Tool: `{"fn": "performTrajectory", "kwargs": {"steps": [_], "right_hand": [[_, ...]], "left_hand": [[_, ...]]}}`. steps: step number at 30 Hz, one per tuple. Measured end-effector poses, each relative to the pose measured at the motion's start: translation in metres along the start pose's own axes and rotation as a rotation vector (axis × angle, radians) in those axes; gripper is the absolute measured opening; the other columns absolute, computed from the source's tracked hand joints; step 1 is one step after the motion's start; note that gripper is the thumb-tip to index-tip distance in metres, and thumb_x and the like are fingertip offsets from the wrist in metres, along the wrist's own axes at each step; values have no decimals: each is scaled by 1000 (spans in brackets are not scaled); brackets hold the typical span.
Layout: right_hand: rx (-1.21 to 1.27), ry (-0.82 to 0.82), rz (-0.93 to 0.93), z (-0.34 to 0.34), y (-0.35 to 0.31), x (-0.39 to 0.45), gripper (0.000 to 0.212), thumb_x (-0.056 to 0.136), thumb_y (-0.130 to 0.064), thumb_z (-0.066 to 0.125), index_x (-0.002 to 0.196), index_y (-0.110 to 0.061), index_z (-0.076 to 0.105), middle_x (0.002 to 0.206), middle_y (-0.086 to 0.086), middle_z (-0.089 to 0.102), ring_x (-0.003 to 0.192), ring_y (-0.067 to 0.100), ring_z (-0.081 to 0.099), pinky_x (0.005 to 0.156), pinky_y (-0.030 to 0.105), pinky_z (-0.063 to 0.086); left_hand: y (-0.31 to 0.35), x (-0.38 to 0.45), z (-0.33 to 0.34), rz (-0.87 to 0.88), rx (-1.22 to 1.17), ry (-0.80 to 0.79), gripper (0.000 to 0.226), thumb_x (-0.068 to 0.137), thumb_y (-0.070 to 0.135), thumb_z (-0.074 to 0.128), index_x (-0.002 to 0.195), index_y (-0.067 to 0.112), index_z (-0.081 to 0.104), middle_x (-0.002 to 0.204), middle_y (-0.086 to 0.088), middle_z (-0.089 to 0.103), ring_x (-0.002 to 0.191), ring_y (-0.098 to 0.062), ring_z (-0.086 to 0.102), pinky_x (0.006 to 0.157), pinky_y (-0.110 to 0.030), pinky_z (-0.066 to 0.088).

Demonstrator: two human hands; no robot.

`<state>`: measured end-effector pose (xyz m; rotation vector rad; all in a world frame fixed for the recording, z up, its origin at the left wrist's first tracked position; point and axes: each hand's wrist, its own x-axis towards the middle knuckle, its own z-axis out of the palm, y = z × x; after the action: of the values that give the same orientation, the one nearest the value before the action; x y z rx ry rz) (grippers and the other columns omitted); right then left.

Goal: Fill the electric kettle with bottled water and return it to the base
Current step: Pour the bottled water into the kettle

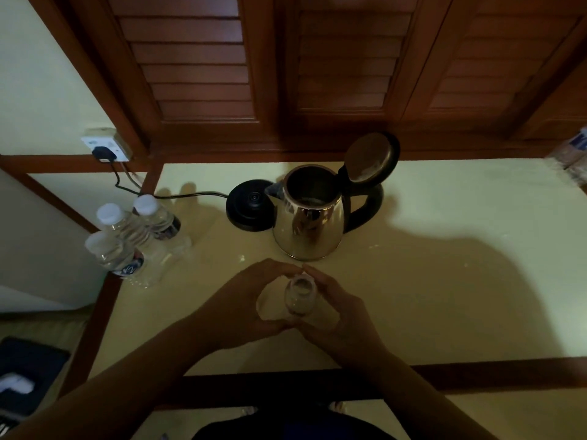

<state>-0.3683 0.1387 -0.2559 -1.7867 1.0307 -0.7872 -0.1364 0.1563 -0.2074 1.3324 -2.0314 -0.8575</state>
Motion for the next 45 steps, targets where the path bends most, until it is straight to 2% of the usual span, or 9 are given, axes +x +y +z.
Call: {"fn": "performTrajectory", "kwargs": {"steps": [6, 12, 16, 19, 24, 29, 33, 40, 45], "right_hand": [[-12, 49, 2, 9, 2, 1, 67, 86, -28, 89, 138, -49, 53, 137, -29, 64, 126, -4, 63, 105, 24, 54], [-33, 39, 4, 8, 5, 2, 67, 85, -28, 90, 136, -50, 53, 136, -30, 63, 124, -3, 64, 102, 20, 54], [-40, 46, 32, 9, 5, 3, 66, 84, -27, 90, 135, -50, 54, 133, -30, 66, 123, -4, 65, 102, 20, 54], [-44, 58, 37, 10, 5, 2, 66, 84, -26, 91, 136, -46, 56, 130, -27, 69, 121, -4, 66, 101, 20, 54], [-25, 59, 50, 12, 7, -1, 59, 87, -32, 86, 140, -22, 63, 131, -13, 72, 120, 6, 69, 103, 39, 58], [-44, 51, 50, 11, 4, 0, 61, 87, -31, 86, 138, -43, 57, 133, -21, 69, 122, 1, 66, 104, 37, 57], [-21, 55, 53, 11, 7, 0, 64, 85, -31, 88, 141, -39, 58, 134, -18, 69, 123, 4, 67, 104, 42, 58], [-22, 70, 42, 12, 5, -1, 62, 85, -36, 88, 135, -54, 56, 132, -21, 69, 121, 3, 67, 101, 41, 59], [-19, 62, 45, 11, 5, 0, 62, 87, -30, 87, 137, -51, 56, 132, -22, 69, 122, 3, 67, 102, 42, 58]], "left_hand": [[-49, -26, -9, -144, 416, -101, 63, 77, 56, 78, 131, 32, 59, 125, 13, 56, 109, -10, 56, 91, -28, 48], [-52, -31, -12, -85, 306, -29, 33, 84, 41, 79, 114, 30, 71, 104, 20, 58, 89, 6, 54, 77, -11, 43], [0, -1, -41, -76, 132, 199, 33, 84, 44, 76, 114, 30, 74, 101, 16, 64, 90, -3, 63, 74, -10, 51], [42, 15, -55, -68, -102, 193, 37, 79, 44, 77, 111, 24, 77, 102, 13, 67, 91, -12, 67, 76, -17, 56], [56, 26, -40, -16, 64, 26, 37, 79, 41, 83, 114, 31, 76, 102, 15, 65, 92, -10, 62, 74, -16, 53], [53, 23, -34, 22, 119, 47, 47, 78, 59, 73, 115, 31, 75, 104, 13, 64, 92, -4, 60, 76, -14, 50], [55, 22, -38, 20, 109, 29, 41, 78, 49, 82, 115, 32, 77, 104, 14, 69, 93, -6, 65, 79, -24, 54], [63, 36, -54, 51, 97, -229, 43, 80, 39, 85, 121, 35, 73, 112, 21, 67, 107, 1, 62, 85, -16, 50], [58, 33, -36, 3, 272, 23, 48, 72, 62, 81, 102, 25, 76, 90, 17, 65, 89, -1, 58, 71, -13, 45]]}}
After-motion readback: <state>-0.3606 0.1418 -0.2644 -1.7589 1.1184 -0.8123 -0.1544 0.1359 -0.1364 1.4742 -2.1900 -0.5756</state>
